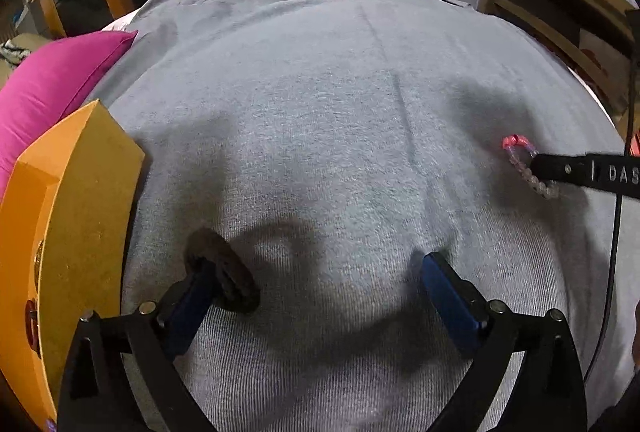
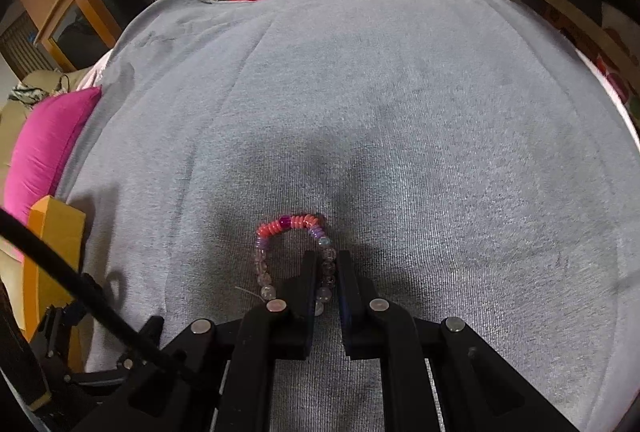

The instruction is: Organize jewelry

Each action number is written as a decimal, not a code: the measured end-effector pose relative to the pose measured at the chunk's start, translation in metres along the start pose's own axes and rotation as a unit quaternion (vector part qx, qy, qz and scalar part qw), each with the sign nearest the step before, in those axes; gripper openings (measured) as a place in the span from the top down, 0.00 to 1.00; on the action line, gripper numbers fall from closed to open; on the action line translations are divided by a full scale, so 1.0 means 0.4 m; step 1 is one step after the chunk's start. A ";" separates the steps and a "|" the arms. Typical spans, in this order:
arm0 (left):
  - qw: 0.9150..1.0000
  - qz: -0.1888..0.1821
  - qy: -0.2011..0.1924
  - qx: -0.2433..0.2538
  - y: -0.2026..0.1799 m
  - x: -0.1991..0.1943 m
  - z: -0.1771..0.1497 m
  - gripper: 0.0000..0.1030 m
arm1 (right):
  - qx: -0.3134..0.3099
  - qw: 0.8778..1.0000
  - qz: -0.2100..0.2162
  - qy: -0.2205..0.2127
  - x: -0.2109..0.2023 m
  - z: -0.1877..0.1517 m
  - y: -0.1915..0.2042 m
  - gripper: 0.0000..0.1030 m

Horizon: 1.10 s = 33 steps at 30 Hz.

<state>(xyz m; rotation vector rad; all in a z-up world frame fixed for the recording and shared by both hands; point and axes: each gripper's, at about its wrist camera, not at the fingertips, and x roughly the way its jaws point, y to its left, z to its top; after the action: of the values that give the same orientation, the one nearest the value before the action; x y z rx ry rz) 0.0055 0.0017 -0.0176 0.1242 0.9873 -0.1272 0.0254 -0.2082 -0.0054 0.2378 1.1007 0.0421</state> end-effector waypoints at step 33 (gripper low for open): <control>0.998 0.033 -0.051 -0.017 0.110 -0.018 0.029 0.06 | 0.009 1.000 0.017 0.001 0.005 0.006 -0.023 0.88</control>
<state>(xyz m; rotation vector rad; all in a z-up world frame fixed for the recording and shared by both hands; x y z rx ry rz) 0.0183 0.0437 -0.0031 0.1168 0.8825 -0.0558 0.0275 -0.2172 -0.0080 0.2723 1.1004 0.0620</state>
